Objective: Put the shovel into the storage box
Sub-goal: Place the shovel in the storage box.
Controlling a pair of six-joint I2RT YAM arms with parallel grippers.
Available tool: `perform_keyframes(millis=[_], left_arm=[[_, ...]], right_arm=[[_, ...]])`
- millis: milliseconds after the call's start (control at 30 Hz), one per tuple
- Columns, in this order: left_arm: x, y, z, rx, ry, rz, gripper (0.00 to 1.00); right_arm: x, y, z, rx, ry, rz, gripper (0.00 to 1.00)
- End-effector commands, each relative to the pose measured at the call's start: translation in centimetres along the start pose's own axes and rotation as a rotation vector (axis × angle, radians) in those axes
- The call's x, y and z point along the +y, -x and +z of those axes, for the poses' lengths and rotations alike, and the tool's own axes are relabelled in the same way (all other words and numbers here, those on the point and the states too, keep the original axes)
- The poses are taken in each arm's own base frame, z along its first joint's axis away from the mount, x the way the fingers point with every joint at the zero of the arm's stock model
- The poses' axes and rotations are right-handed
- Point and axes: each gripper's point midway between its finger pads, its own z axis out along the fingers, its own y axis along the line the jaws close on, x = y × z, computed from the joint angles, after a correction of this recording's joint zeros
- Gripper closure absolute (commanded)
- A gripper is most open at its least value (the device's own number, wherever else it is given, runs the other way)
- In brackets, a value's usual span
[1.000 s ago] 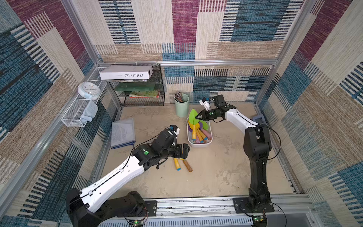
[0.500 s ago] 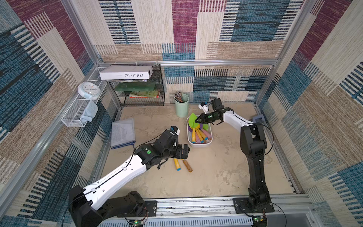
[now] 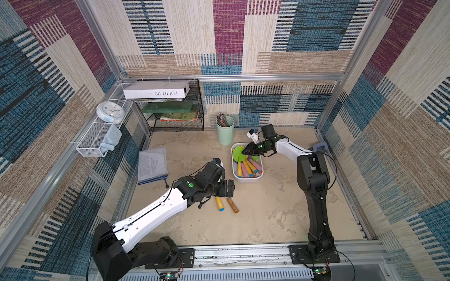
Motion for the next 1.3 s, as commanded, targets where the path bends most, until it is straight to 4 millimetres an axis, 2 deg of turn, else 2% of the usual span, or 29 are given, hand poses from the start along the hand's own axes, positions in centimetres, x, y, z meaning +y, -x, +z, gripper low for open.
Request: perform_keyframes(millis=[0,300,533,833,1033,1267], left_arm=[[0.0,-0.3,0.1,0.028,0.007,-0.018,0.01],[-1.3,-1.4,1.2,0.103,-0.048,-0.063,0.04],[-1.7,-3.6,3.6,0.21,-0.019,-0.173,0.08],[-0.9,-7.1,7.2,0.369,0.139,-0.366,0.12],[-0.7,-8.8,9.2,0.417,0.21,-0.408,0.11],[-0.9,-9.0,10.6,0.425,0.24,-0.405,0.11]], right_arm=[[0.3,0.4,-0.4,-0.008,-0.013,-0.017,0.68],[1.3,1.3,-3.1,-0.038,-0.084,-0.047,0.63],[3.1,1.6,-7.1,-0.1,-0.164,-0.079,0.62],[5.8,0.1,-11.5,-0.167,-0.183,-0.114,0.62],[6.7,-1.2,-12.9,-0.18,-0.18,-0.133,0.62],[6.9,-2.5,-13.1,-0.186,-0.164,-0.139,0.62]])
